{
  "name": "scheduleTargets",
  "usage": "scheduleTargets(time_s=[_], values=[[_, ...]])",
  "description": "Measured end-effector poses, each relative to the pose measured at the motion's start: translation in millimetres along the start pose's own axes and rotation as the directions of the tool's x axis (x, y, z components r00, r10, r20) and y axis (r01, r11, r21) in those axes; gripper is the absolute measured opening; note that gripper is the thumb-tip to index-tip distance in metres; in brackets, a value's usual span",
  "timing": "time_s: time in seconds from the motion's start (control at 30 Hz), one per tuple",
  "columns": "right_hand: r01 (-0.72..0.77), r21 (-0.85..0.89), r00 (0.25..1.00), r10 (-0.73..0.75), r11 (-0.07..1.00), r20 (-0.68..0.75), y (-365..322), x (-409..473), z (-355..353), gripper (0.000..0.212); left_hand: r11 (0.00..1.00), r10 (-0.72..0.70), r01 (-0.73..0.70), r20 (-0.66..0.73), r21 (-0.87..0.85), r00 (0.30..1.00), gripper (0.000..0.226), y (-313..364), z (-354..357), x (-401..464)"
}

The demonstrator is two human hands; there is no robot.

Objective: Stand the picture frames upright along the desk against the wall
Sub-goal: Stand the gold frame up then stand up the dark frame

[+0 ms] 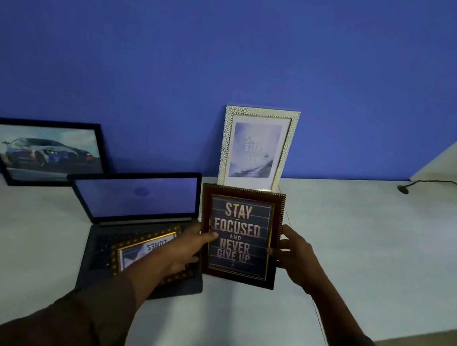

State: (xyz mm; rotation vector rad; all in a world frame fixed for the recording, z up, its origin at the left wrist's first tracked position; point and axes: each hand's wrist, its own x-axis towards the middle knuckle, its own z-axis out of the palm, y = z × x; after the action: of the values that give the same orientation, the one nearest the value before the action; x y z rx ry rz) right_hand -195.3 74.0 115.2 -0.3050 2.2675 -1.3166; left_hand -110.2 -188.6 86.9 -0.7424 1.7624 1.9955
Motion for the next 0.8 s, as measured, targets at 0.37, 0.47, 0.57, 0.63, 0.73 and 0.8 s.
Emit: scheduleTargets(time_s=[0.37,0.47,0.57,0.63,0.73,0.8], values=[[-0.112,-0.156,0.974,0.077,0.981,-0.214,45,18,-19,0.046,0.933,0.039,-0.047,0.031,0.356,0.999,0.033,13,33,55],[-0.115,-0.195,0.979,0.079,0.974,-0.187,56,37,-27,0.041,0.918,0.046,-0.033,-0.025,0.395,0.999,0.033,8,39,78],[-0.142,-0.249,0.982,0.104,0.958,-0.16,68,54,-35,0.034,0.911,0.033,0.001,-0.075,0.412,0.997,0.034,1,46,100],[-0.142,-0.29,0.986,0.111,0.947,-0.121,80,68,-41,0.029,0.915,0.026,0.016,-0.099,0.404,0.995,0.035,-4,50,112],[-0.121,-0.333,0.992,0.101,0.935,-0.078,90,88,-47,0.027,0.919,0.018,0.039,-0.139,0.393,0.99,0.04,-11,54,124],[-0.131,-0.321,0.991,0.116,0.938,-0.065,96,100,-50,0.029,0.919,0.022,0.05,-0.175,0.392,0.984,0.035,0,63,116]])
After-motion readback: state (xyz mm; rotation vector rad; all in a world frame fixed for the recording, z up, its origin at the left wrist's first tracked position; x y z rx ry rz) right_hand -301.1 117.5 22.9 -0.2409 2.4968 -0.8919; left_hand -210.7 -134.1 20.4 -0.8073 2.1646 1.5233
